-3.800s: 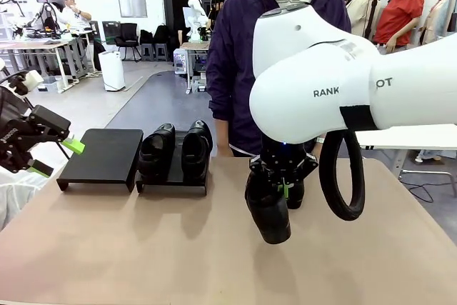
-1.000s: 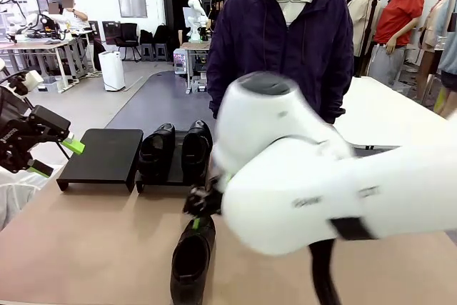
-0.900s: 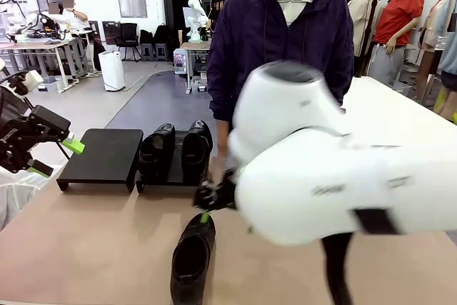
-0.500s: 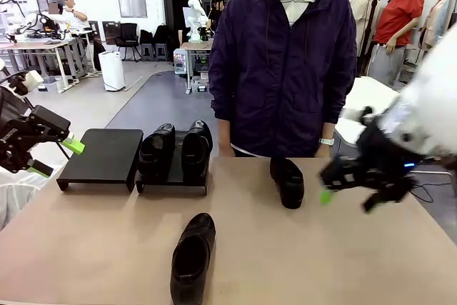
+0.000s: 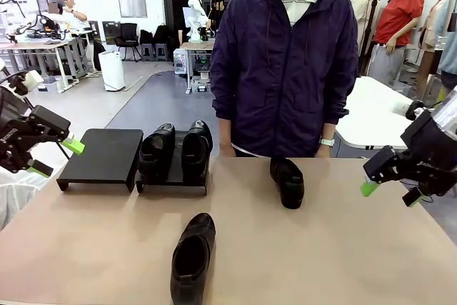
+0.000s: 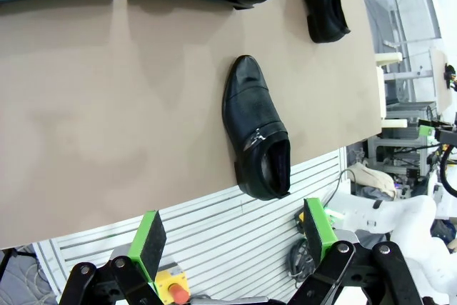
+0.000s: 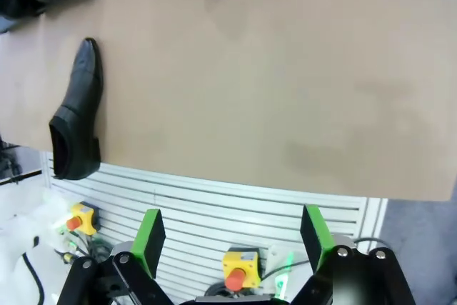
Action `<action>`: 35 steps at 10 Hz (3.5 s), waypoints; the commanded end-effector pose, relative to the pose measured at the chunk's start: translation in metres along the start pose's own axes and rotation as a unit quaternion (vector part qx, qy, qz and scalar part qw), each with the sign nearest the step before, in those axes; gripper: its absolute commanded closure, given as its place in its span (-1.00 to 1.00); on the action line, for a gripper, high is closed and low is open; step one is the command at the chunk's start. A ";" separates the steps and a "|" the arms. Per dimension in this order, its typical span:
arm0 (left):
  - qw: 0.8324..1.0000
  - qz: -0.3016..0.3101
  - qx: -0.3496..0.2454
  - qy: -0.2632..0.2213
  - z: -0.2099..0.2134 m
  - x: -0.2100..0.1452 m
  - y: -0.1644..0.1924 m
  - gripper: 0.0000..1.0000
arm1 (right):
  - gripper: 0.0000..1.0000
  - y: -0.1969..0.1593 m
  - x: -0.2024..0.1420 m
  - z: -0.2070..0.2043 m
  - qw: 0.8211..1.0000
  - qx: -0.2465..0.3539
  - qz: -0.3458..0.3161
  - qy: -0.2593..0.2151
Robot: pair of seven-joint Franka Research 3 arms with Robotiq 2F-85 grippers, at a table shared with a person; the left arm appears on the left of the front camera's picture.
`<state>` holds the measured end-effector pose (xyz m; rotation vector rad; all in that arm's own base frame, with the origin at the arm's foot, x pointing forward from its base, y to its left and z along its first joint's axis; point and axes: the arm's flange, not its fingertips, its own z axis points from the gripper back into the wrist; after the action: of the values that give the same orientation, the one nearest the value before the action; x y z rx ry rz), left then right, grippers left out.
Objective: Organize the shoes by placing them on the stand.
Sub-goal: Pick up one Shoe and place it in the middle of the table, then place the Shoe from the middle of the table onto the Shoes Stand.
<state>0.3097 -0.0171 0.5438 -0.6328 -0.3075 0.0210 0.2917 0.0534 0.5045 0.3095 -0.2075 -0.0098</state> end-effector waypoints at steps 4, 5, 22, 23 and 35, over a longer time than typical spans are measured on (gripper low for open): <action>1.000 -0.008 -0.012 0.000 -0.002 -0.002 0.002 -1.00 | -1.00 0.006 -0.003 -0.002 1.000 -0.003 0.017 0.008; 1.000 -0.008 -0.012 0.000 -0.002 -0.002 0.002 -1.00 | -1.00 0.006 -0.003 -0.002 1.000 -0.003 0.017 0.008; 0.931 -0.216 0.221 0.194 -0.206 -0.099 -0.242 -1.00 | -1.00 0.006 -0.003 -0.002 1.000 -0.003 0.017 0.008; 0.933 -0.241 0.199 0.177 -0.215 -0.108 -0.238 -1.00 | -1.00 0.006 -0.003 -0.002 1.000 -0.003 0.017 0.008; 0.910 -0.270 0.218 0.228 -0.369 -0.139 -0.186 -1.00 | -1.00 0.006 -0.003 -0.002 1.000 -0.003 0.017 0.008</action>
<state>0.2661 -0.3914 0.3315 -0.1023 0.0284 -0.6028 0.2885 0.0620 0.5037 0.2864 -0.1992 0.0093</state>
